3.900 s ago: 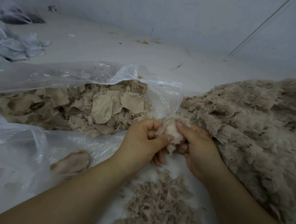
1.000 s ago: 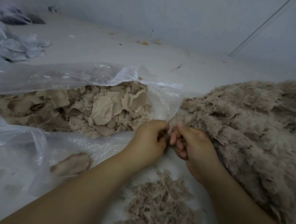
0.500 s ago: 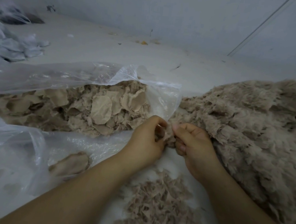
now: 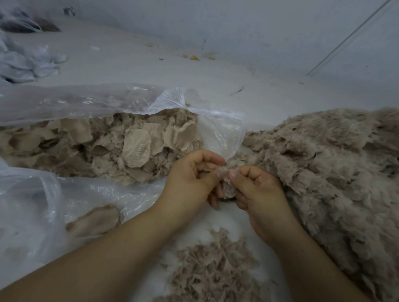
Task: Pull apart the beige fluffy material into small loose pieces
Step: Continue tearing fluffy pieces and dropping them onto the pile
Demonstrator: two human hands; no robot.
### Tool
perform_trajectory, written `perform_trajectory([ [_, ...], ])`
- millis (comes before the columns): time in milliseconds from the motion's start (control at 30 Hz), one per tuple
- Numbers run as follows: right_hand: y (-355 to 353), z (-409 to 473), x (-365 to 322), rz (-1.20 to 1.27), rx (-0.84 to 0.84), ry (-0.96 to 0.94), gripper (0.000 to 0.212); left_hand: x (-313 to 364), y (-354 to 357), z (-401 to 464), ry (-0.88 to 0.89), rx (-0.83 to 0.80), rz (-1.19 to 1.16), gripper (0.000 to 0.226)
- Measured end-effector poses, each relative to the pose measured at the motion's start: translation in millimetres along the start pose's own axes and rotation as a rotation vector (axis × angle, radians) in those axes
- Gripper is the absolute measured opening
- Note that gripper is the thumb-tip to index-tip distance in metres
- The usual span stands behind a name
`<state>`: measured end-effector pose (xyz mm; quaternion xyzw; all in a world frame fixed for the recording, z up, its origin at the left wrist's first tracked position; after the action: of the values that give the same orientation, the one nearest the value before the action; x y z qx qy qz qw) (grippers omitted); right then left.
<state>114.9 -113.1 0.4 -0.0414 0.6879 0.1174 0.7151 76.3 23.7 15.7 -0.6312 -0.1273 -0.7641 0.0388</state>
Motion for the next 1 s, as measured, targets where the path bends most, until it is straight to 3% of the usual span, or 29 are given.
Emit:
perform_trajectory([
  [167,-2.0,-1.0,2.9,0.162,0.102,0.092,0.022,-7.3,-0.4,-0.9,-0.035,-0.037,0.116,0.008],
  [300,-6.2,2.2,7.6,0.178,0.203,0.116,0.031,-12.6,5.3,-2.1,0.041,-0.100,0.312,0.015],
  [367,-5.2,1.0,5.9,0.199,0.197,0.117,0.035,-10.7,7.7,-3.8,0.117,-0.124,0.401,0.020],
  [467,-0.2,-1.1,1.7,0.270,0.150,0.107,0.026,-4.8,11.0,-4.8,0.252,-0.169,0.491,0.009],
  [567,-0.3,-0.3,2.1,0.242,0.159,0.089,0.031,-4.5,12.5,-3.6,0.261,-0.225,0.507,0.022],
  [667,-0.1,-1.4,0.5,0.243,0.134,0.082,0.031,-5.5,11.5,-3.2,0.300,-0.177,0.586,0.010],
  [900,-0.7,0.7,-0.1,0.256,0.100,0.090,0.034,-9.0,0.9,3.0,0.027,0.000,0.107,0.018],
  [1000,0.2,0.2,-1.1,0.213,0.080,0.056,0.020,-9.6,0.4,3.5,-0.077,-0.003,-0.132,0.012],
])
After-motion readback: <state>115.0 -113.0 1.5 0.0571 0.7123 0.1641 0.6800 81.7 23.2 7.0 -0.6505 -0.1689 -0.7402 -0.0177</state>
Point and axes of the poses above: each hand's wrist, its own z-axis towards the middle knuckle, its own y-axis out of the palm, x = y × z, the point moved 4 cm from there along z, towards the middle knuckle, and after that the axes turned 5 degrees about x, right-handed, at the moved point
